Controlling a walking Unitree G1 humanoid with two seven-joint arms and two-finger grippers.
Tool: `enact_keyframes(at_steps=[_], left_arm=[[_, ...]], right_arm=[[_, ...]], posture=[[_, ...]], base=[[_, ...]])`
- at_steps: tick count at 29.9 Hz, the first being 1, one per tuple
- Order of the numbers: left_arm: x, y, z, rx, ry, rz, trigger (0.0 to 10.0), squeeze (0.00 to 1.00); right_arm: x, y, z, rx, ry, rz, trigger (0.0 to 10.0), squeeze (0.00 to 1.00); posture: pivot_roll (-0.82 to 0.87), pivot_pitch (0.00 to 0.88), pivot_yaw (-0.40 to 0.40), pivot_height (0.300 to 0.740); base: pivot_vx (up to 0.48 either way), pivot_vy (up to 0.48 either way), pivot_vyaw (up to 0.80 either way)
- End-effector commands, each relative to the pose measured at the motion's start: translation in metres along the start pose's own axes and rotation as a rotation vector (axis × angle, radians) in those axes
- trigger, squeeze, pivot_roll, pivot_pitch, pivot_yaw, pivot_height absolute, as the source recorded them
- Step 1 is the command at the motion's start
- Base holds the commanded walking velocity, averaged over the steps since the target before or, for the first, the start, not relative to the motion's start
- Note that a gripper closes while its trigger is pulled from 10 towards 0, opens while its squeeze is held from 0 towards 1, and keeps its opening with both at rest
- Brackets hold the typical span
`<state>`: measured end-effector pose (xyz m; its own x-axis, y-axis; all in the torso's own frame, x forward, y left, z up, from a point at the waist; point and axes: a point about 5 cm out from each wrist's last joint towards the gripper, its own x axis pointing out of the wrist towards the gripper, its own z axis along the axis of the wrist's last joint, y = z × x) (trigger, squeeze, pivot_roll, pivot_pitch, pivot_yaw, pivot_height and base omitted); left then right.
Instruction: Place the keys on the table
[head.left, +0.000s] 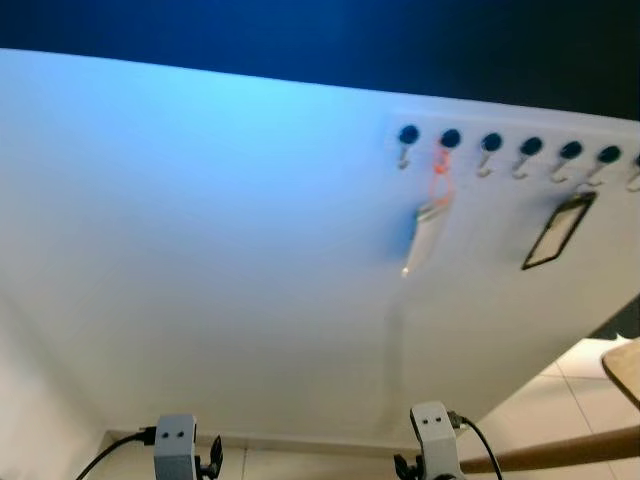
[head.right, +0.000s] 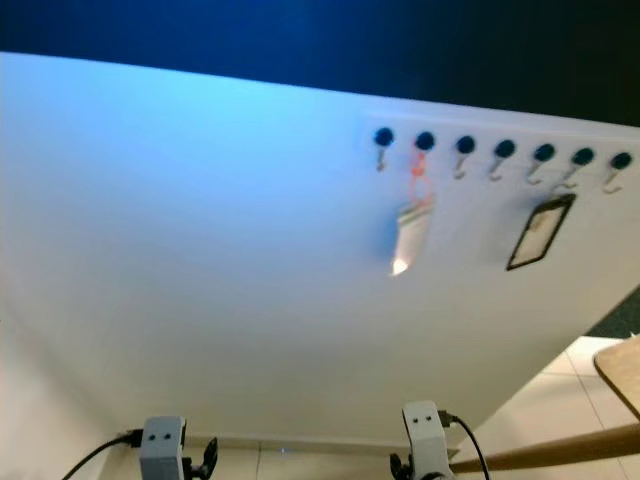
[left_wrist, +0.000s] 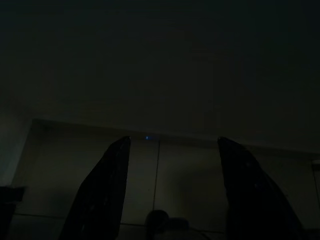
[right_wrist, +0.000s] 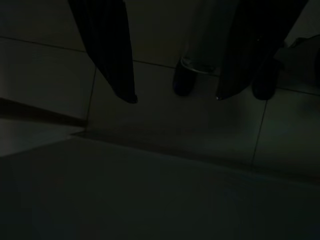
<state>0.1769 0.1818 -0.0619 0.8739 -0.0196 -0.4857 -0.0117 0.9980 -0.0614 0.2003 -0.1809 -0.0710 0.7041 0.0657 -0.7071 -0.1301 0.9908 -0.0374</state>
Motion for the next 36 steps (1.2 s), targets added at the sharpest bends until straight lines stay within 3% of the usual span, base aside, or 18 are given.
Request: enact_keyframes(at_steps=[1, 6, 36], left_arm=[[-0.0024, -0.0025, -0.0035, 0.015, 0.010, -0.022, 10.0, 0.00], [-0.0028, -0.0023, -0.0035, 0.017, 0.005, -0.022, 10.0, 0.00], [-0.0022, 0.0001, -0.0024, -0.005, 0.002, -0.014, 10.0, 0.00]], right_arm=[[-0.0022, -0.0058, -0.0049, 0.008, 0.017, -0.021, 10.0, 0.00], [-0.0024, -0.0055, -0.0057, 0.008, 0.018, -0.021, 10.0, 0.00], [-0.0031, -0.0066, -0.0059, 0.003, 0.010, -0.024, 10.0, 0.00]], posture=[[0.08, 0.072, -0.079, 0.740], [0.07, 0.073, -0.078, 0.740], [0.07, 0.051, -0.073, 0.740]], base=[[0.000, -0.472, 0.00], [0.000, -0.471, 0.00], [0.000, 0.000, 0.00]])
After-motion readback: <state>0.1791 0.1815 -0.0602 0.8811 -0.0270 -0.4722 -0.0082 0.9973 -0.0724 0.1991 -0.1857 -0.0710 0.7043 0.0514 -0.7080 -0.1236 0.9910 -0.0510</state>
